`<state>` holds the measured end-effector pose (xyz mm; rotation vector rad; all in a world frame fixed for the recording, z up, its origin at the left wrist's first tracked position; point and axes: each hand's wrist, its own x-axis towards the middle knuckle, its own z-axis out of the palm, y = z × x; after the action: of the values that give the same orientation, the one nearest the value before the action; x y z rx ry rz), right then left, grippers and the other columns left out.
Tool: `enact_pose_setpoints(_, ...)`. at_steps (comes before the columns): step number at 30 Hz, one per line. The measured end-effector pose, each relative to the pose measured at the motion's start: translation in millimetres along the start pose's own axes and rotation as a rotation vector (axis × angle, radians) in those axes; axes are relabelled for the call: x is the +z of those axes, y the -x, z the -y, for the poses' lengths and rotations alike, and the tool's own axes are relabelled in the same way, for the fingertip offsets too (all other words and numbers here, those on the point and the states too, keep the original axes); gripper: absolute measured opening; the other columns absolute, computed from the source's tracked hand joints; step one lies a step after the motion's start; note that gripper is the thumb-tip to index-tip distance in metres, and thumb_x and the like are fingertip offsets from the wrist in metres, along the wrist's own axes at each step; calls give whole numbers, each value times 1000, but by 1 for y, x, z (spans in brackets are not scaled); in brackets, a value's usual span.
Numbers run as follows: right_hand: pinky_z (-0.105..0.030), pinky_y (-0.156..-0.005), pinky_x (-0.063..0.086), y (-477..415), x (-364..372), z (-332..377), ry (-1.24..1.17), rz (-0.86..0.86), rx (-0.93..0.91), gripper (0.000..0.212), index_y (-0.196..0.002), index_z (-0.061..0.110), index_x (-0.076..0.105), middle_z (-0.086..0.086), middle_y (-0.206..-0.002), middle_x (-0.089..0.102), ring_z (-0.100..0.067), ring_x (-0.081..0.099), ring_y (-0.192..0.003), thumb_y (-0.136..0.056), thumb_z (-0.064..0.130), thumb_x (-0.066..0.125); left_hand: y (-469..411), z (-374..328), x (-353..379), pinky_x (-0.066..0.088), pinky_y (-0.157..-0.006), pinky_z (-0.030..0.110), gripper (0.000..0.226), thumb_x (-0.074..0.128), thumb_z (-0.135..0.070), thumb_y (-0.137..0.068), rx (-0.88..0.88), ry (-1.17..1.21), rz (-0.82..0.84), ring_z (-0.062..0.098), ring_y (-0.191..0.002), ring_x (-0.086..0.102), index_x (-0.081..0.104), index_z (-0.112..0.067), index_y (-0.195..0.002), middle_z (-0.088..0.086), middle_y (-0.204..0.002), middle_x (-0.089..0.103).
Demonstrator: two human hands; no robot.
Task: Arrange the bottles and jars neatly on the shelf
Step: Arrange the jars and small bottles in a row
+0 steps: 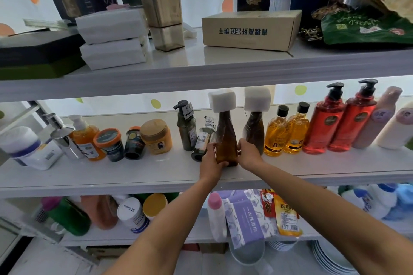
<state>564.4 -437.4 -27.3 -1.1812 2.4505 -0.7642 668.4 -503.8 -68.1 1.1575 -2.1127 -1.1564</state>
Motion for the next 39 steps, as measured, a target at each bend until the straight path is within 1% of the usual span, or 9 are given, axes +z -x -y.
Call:
enact_pose_setpoints(3, -34, -84, 53, 0, -6, 4, -3, 27, -2, 33, -117, 6, 50, -13, -117, 61, -27, 61, -104, -86, 6, 63, 1, 1, 0, 48, -98, 39, 64, 69, -9, -84, 11, -125, 11, 29, -120, 56, 35, -18, -137, 10, -132, 57)
enact_pose_setpoints(6, -40, -91, 52, -1, -21, 16, -46, 10, -74, 52, -131, 7, 42, -13, -128, 55, -28, 59, -109, -83, 4, 63, 0, 1, -2, 50, -90, 38, 57, 64, -6, -86, 32, -251, 5, 29, -112, 60, 39, -18, -136, 11, -124, 62)
enact_pose_setpoints(10, -39, -84, 53, -5, -43, 42, -34, -93, -200, 66, -131, 5, 31, -13, -125, 52, -30, 60, -102, -78, 13, 70, -2, -3, 2, 50, -86, 38, 41, 63, -8, -87, 11, -287, -10, 29, -108, 62, 46, -14, -124, 11, -118, 65)
enact_pose_setpoints(14, -43, -87, 50, -13, -70, 60, -56, -214, -280, 81, -135, 11, 30, -11, -129, 47, -29, 51, -114, -69, 20, 77, -2, -8, 5, 49, -83, 37, 38, 60, -9, -90, 7, -358, -27, 30, -107, 62, 45, -10, -124, 14, -118, 64)
enact_pose_setpoints(16, -42, -89, 47, -17, -84, 68, 11, -173, -339, 87, -141, 17, 26, -10, -138, 42, -29, 47, -122, -70, 18, 76, -2, -8, 5, 49, -82, 37, 35, 58, -9, -91, 7, -379, -33, 30, -106, 62, 45, -10, -123, 14, -118, 64)
enact_pose_setpoints(19, -44, -99, 44, -23, -100, 81, 288, -39, -405, 83, -144, 23, 28, -7, -143, 36, -29, 43, -128, -75, 16, 72, -4, -8, 6, 50, -83, 38, 30, 58, -9, -91, -8, -381, -32, 31, -106, 62, 47, -10, -119, 14, -117, 64)
enact_pose_setpoints(22, -44, -97, 45, -27, -106, 92, 520, -29, -383, 71, -140, 21, 34, -9, -137, 41, -30, 48, -123, -79, 13, 68, -7, -10, 8, 49, -84, 38, 29, 59, -10, -91, -21, -376, -24, 31, -107, 62, 48, -9, -118, 15, -117, 64)
enact_pose_setpoints(32, -38, -93, 45, -35, -111, 99, 781, -160, -380, 51, -131, 16, 42, -8, -125, 58, -31, 57, -115, -84, 14, 62, -23, -15, 13, 47, -88, 38, 35, 57, -11, -93, -56, -350, -9, 32, -113, 58, 46, -5, -125, 17, -125, 58)
enact_pose_setpoints(39, -42, -88, 50, -47, -105, 92, 844, -251, -399, 54, -133, 12, 38, -12, -125, 57, -35, 56, -114, -84, 11, 62, -36, -27, 13, 47, -87, 39, 36, 57, -16, -94, -113, -402, 32, 34, -114, 57, 45, -1, -125, 19, -125, 57)
